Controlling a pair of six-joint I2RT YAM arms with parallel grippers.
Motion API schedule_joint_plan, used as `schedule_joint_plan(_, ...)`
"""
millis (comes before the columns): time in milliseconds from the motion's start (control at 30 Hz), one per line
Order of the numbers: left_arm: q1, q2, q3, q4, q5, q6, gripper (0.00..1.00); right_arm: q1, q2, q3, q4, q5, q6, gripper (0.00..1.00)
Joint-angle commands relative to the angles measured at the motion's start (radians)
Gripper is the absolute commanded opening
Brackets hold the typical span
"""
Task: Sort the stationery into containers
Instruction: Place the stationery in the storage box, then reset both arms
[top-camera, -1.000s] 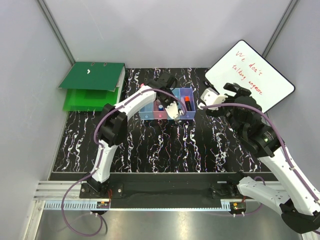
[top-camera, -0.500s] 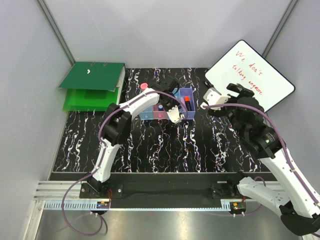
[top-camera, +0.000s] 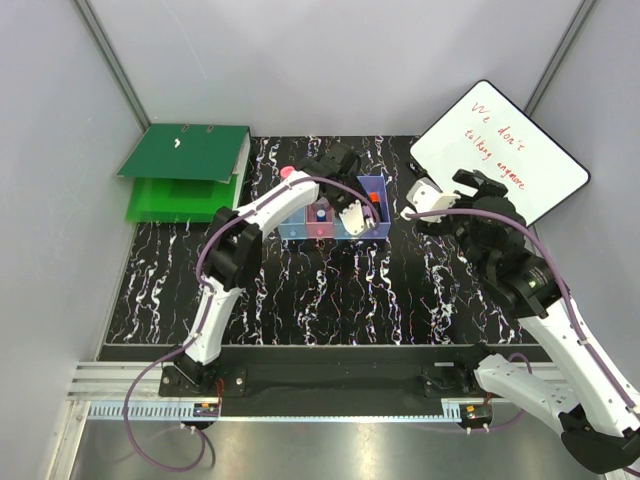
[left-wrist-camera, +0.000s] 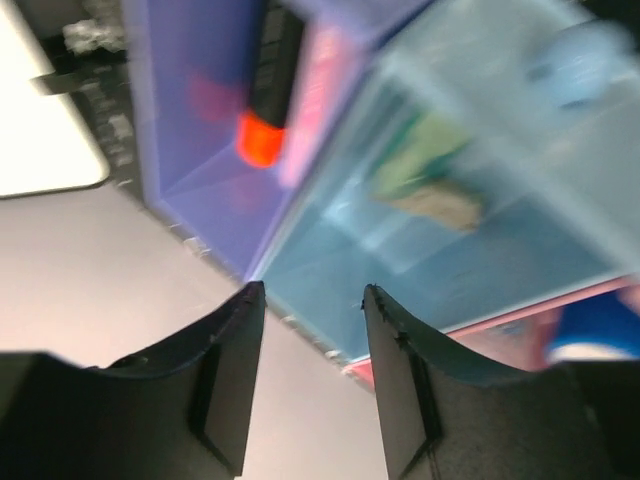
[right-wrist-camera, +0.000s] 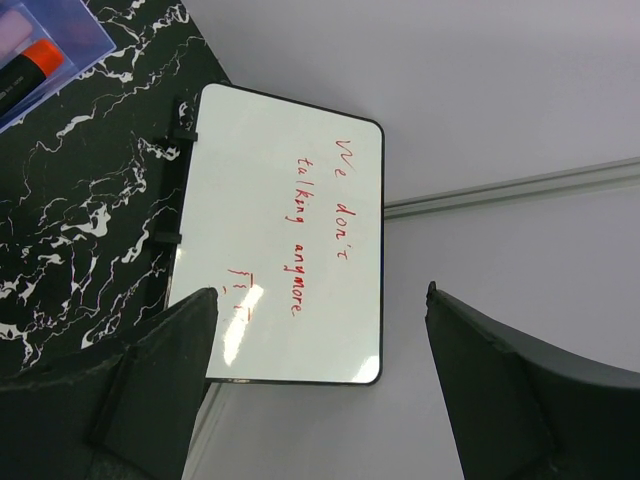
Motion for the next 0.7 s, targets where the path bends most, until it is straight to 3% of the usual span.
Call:
schedule_joint_plan(0,-0.008,-0.044,0.058,0.121,0.069,0.039,0.52,-0.007,-0.015,-0.009,0.043,0.024,0.008,0.91)
schedule_joint_plan(67,-0.009,-0.087,0.032,0.162,0.058,-0.036,0.54,-0.007,-0.015,-0.01,0.04,0.021,0.016,0.91)
schedule_joint_plan(133,-0.014,-0.149,-0.002,0.213,0.029,-0.099,0.62,-0.007,-0.015,-0.01,0.03,0.016,0.03,0.92)
schedule_joint_plan(167,-0.014,-0.172,-0.037,0.259,0.018,-0.168,0.77,-0.007,-0.014,-0.004,0.024,0.011,0.036,0.92)
schedule_joint_plan(267,-0.014,-0.258,-0.061,0.296,-0.035,-0.366,0.99,-0.007,-0.008,0.013,0.002,0.005,0.057,0.94)
schedule_joint_plan(333,-0.011,-0.322,-0.069,0.3,-0.1,-0.478,0.99,-0.007,-0.005,0.027,-0.013,-0.001,0.085,0.95)
schedule_joint_plan(500,0.0,-0.547,-0.129,0.265,-0.283,-0.992,0.99,-0.007,-0.006,0.091,-0.071,-0.032,0.155,1.0)
schedule_joint_plan(667,0.021,-0.832,-0.374,0.106,-0.319,-1.389,0.99,-0.007,-0.037,0.113,-0.118,-0.101,0.29,1.0)
